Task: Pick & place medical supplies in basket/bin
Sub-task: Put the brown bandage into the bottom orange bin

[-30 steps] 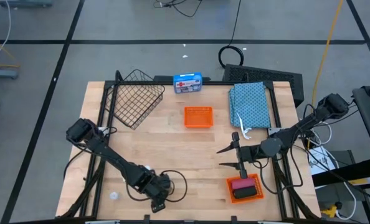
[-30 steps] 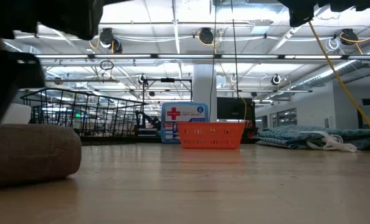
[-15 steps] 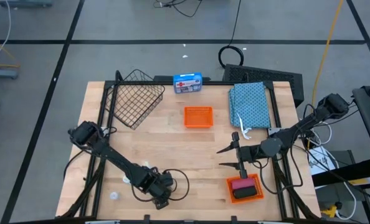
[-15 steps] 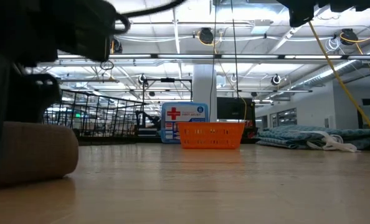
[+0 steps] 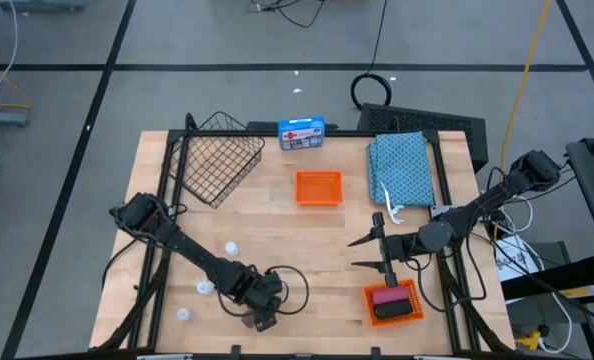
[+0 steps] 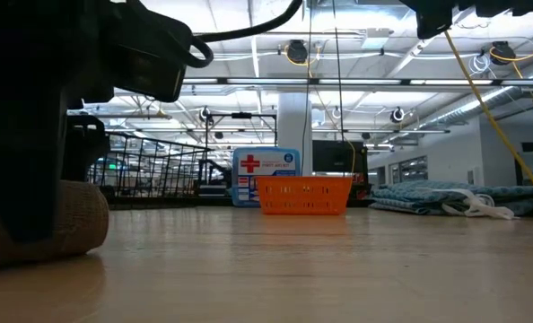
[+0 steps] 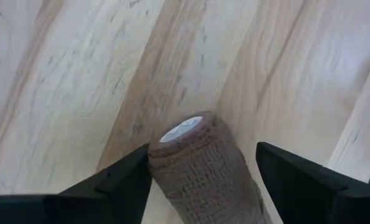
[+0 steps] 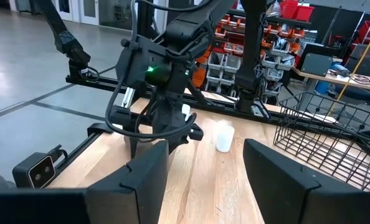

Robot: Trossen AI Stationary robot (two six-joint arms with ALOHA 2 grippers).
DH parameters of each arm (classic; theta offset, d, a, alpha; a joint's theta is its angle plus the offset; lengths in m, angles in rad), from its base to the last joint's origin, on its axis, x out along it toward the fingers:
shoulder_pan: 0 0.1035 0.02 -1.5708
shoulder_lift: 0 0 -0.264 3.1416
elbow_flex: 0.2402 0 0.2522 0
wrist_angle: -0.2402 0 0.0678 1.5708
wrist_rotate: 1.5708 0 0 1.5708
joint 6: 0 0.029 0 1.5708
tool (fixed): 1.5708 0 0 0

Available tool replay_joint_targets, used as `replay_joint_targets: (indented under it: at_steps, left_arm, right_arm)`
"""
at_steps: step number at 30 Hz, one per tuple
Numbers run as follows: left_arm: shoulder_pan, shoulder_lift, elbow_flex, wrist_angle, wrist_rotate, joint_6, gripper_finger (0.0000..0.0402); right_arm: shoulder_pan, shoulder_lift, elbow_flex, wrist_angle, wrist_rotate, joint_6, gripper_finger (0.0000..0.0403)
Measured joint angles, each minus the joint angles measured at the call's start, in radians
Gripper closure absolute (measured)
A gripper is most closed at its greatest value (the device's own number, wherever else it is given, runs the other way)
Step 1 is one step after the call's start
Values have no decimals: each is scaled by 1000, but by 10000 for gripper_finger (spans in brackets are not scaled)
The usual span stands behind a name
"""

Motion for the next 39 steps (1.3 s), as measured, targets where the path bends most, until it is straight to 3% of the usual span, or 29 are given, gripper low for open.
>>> replay_joint_targets:
  at_steps: [9,14,26,39]
  left_arm:
    - [13,0,-2,5,3,3,244]
    - [47,2,-2,68,9,95,297]
    - [214,3,-3,200,-97,432,288]
    - [357,2,-3,220,-186,924,287]
  right_arm:
    - [0,0,0,-1,1,0,206]
    - [0,0,0,0,2,0,206]
    - [0,0,0,0,3,0,206]
    - [0,0,0,-18,4,0,206]
